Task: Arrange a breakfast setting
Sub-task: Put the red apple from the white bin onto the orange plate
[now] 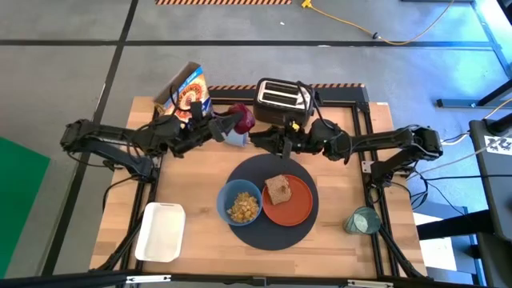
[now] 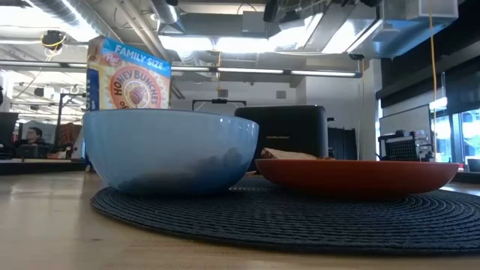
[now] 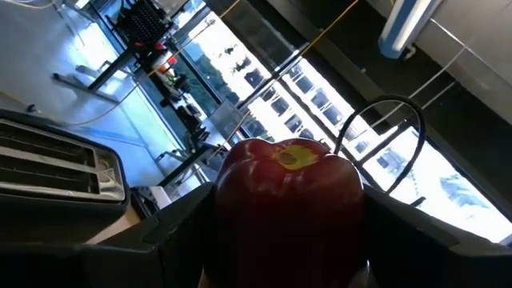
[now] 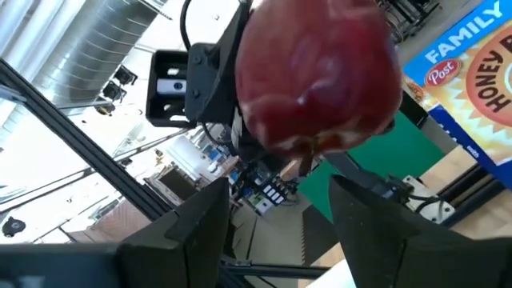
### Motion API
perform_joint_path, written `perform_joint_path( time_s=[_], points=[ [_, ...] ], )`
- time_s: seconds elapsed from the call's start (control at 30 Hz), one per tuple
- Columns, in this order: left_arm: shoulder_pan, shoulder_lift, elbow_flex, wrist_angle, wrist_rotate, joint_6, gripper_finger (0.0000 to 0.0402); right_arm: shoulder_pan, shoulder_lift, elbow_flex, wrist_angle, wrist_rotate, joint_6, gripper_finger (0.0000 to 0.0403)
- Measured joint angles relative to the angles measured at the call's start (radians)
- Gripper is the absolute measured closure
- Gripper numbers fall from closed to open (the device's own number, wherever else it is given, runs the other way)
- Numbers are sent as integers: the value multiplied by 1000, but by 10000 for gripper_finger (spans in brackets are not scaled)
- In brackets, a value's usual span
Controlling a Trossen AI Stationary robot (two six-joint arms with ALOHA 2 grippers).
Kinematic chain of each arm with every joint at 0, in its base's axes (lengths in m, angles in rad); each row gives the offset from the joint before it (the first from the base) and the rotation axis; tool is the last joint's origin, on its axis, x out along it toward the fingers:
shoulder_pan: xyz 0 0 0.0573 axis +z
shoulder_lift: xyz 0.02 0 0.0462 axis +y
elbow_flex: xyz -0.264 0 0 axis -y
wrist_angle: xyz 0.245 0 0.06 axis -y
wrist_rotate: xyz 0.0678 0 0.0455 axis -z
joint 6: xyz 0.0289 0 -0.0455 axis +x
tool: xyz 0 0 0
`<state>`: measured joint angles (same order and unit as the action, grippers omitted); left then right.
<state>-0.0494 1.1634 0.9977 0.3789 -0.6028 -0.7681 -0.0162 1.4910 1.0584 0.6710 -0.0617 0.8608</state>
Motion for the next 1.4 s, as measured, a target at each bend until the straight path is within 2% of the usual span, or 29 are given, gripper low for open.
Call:
perform_joint_path(
  time_s=[0.1,0.47,1.03,1.17,1.33,1.4],
  points=[
    [0,8,0,8,0,-7,132,0,0,0,4,1,0,208],
    [-16,8,0,23,15,-9,131,-26,0,0,-21,-31,-2,289],
    [-49,41,0,29,-15,-2,131,-23,0,0,-25,-42,-2,313],
    [-49,41,0,29,-18,-6,131,-23,0,0,-25,-40,-6,340],
    [-49,41,0,46,-5,-15,131,-24,0,0,-26,-36,-37,392],
    [-49,41,0,49,14,-44,131,-23,0,0,-25,-36,-53,396]
  ],
)
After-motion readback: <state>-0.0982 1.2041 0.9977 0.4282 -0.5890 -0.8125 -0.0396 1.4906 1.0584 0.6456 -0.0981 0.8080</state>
